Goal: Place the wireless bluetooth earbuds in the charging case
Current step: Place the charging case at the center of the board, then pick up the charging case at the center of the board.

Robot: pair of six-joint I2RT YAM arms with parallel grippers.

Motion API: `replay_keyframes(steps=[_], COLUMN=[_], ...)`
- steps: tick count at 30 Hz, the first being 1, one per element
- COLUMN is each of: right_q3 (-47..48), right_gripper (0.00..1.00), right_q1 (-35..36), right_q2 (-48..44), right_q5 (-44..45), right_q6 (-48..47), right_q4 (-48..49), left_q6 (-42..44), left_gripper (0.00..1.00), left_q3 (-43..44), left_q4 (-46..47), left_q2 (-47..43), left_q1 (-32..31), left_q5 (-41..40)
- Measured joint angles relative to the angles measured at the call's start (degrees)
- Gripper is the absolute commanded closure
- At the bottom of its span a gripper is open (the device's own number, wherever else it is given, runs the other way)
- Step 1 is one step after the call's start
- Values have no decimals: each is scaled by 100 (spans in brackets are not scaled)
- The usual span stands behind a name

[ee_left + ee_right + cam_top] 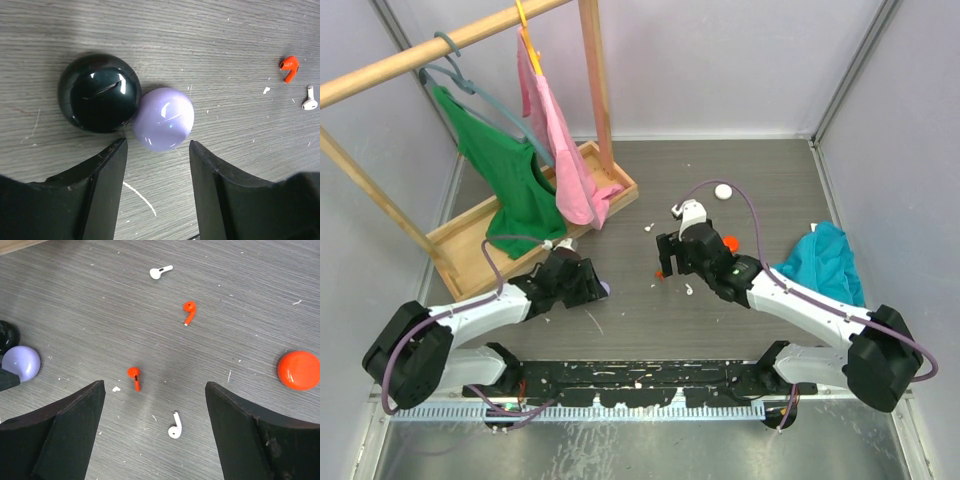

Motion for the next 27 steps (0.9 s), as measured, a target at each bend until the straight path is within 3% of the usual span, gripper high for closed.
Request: replay_keyframes(steps=[10, 22, 27], right_q3=[0, 205, 599], right_gripper=[8, 7, 9], right_q1=[-538, -1952, -2623], right_q2=[129, 1086, 1530], right_q5=[382, 245, -85], right_q6=[20, 155, 94], right_q4=[-214, -564, -597], left_q6=[37, 251, 474], left_gripper=[38, 19, 17], left_q3=[-72, -269, -315], left_q4=[-656, -1200, -1255], left_q2=[-586, -2306, -2870], left_q1=[131, 516, 538], left_q5=[-81, -109, -120])
